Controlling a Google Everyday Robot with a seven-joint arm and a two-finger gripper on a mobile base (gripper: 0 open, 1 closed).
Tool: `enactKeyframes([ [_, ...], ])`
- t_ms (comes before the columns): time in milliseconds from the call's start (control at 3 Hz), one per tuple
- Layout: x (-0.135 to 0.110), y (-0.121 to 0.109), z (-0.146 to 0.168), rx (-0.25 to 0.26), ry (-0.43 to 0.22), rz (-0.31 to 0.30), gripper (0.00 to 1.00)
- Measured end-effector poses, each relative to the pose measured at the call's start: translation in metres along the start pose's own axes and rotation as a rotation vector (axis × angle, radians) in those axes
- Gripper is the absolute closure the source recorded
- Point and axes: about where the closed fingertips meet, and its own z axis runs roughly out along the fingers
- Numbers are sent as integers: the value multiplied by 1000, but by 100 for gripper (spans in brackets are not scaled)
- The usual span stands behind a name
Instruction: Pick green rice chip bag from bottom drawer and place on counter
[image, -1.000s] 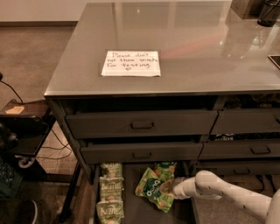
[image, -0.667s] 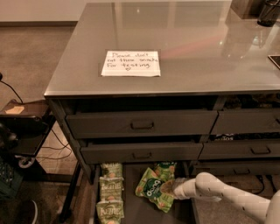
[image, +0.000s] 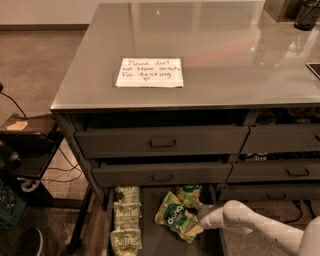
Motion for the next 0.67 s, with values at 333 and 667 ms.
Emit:
enactKeyframes([
  [333, 11, -4, 6, 8, 14, 20, 14],
  [667, 23, -9, 13, 10, 30, 40, 14],
])
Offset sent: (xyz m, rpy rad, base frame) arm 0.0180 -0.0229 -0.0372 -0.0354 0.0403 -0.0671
